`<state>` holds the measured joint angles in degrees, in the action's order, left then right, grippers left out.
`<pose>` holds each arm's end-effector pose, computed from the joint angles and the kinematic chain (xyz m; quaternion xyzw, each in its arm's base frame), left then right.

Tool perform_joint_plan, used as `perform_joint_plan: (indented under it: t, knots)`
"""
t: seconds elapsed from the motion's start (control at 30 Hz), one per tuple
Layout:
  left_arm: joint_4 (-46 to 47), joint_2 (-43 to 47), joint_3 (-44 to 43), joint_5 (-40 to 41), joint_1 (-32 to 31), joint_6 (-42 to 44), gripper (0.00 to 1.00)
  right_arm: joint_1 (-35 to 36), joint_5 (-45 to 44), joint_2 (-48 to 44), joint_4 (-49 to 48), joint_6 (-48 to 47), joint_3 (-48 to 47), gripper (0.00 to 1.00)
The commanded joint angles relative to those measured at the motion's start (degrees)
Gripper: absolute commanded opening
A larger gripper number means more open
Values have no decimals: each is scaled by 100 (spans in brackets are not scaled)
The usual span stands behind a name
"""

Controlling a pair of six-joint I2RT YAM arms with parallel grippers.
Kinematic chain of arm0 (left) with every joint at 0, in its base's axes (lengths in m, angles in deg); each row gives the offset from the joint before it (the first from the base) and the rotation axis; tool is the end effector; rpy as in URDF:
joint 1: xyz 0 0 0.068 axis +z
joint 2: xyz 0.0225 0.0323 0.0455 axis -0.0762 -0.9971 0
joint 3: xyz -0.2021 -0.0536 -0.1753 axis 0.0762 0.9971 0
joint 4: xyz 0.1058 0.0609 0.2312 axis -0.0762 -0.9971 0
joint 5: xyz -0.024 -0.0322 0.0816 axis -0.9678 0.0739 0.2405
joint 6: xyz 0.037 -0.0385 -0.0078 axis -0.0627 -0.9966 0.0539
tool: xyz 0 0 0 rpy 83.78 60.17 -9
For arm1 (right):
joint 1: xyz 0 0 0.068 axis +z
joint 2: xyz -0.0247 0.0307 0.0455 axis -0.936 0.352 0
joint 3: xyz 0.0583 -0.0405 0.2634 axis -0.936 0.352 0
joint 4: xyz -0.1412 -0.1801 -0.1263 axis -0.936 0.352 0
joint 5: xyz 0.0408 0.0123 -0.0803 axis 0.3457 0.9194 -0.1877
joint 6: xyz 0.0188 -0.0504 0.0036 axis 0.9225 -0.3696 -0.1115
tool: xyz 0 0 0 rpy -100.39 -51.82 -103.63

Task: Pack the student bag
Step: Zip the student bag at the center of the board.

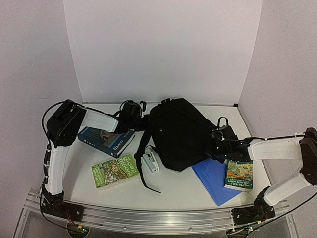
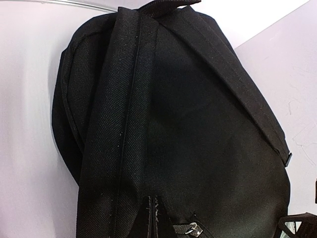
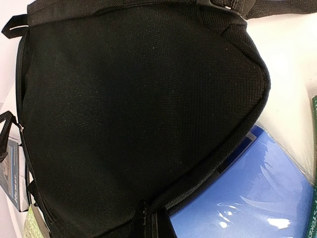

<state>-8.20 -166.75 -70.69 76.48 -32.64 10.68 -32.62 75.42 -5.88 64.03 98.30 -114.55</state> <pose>0.3853 -0.2985 0.1531 0.0561 0.8539 -0.3655 0.3662 0.2218 0.1596 0.1730 0.1876 0.9007 0.2375 0.3116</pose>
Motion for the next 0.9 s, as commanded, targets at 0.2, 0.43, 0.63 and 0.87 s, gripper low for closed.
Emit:
perform_joint_plan:
  t: [0.2, 0.43, 0.63, 0.87]
  knots:
    - [-330, 632, -185, 7, 280, 389, 26, -12, -159, -294, 347, -485, -165, 10]
    - [-1490, 1205, -413, -71, 499, 447, 68, -80, -350, -35, 395, -775, -455, 5]
    - [-1567, 1394, -232, -846, 932, -31, 79, -495, -306, 490, 388, -1253, -869, 0]
    - [-1488, 1047, -413, -1361, 1166, -240, 82, -1329, 248, 1319, 176, -2069, -1420, 0]
